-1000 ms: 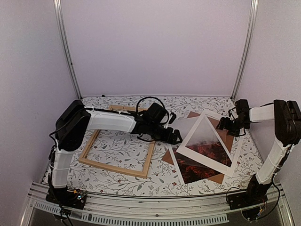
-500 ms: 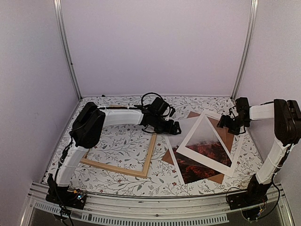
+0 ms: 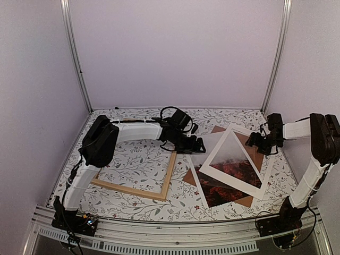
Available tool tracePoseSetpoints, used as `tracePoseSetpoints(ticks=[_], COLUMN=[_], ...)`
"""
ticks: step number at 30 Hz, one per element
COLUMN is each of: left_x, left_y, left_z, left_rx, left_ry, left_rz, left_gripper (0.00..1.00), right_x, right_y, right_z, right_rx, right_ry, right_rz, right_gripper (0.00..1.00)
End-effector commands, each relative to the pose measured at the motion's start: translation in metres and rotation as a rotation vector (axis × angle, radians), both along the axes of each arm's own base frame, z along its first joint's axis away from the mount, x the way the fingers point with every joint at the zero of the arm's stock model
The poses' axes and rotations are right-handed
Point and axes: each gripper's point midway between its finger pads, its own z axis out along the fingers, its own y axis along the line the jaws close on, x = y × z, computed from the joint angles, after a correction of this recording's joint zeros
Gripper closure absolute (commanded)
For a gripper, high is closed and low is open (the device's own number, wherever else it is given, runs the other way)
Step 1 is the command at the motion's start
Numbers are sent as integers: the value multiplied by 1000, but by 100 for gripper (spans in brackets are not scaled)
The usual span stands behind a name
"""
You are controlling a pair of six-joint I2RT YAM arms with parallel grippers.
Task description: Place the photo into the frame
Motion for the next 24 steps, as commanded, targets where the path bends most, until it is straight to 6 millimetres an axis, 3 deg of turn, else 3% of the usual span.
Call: tracePoseSetpoints(ticks=[1, 15, 24], left_x=[-21, -43, -36], left_y=[1, -13, -13], left_z=[-22, -25, 8], left_rx=[-3, -149, -298], left_ry=[127, 317, 339], left_rz=[0, 5, 34], left_gripper=[17, 15, 17], right_x=[-25, -29, -34], right_y=[16, 20, 22], right_z=[-17, -13, -20], right_rx=[89, 118, 132], right_ry=[75, 53, 60], right_rz=[9, 4, 11], right_gripper=[17, 17, 18])
